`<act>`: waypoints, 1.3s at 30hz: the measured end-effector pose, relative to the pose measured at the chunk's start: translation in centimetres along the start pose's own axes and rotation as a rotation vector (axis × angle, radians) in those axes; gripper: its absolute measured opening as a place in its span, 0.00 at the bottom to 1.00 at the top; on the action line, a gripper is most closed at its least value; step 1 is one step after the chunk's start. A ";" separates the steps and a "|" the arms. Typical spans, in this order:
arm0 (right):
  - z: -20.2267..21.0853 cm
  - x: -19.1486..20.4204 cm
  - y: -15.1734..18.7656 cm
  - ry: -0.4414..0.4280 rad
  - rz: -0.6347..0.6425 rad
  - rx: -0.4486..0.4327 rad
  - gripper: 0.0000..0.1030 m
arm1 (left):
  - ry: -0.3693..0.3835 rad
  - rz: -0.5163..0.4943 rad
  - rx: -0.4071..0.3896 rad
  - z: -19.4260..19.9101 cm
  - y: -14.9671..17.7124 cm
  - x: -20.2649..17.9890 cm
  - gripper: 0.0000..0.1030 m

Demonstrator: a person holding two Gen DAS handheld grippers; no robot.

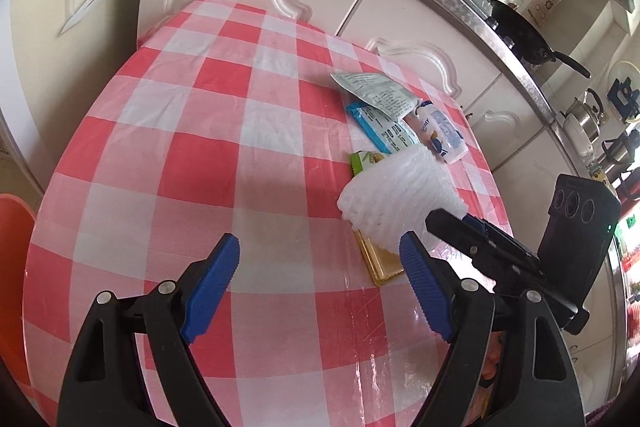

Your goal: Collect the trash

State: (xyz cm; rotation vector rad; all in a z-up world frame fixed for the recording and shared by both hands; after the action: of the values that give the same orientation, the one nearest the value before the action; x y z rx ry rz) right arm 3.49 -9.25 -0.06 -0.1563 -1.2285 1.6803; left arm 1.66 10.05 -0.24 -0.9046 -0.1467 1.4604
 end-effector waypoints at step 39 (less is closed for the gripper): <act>5.0 -7.1 -1.5 -0.168 -0.352 -0.203 0.31 | -0.373 -0.204 -0.003 -7.9 2.5 -9.1 0.63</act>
State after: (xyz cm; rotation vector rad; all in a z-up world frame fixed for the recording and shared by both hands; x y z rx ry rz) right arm 4.87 -17.90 0.46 0.0774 -1.4584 1.2841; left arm 2.87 -1.84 -3.20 -0.5920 -0.5032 1.4235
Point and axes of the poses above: each gripper's, at about its wrist camera, not at the fingertips, and z roughly against the way its jaws point, x to its left, y to its underside, the point moved 5 cm from there along -z, roughly the way its jaws point, and after that the axes turned 3 degrees about -x, right-handed, at the moved point
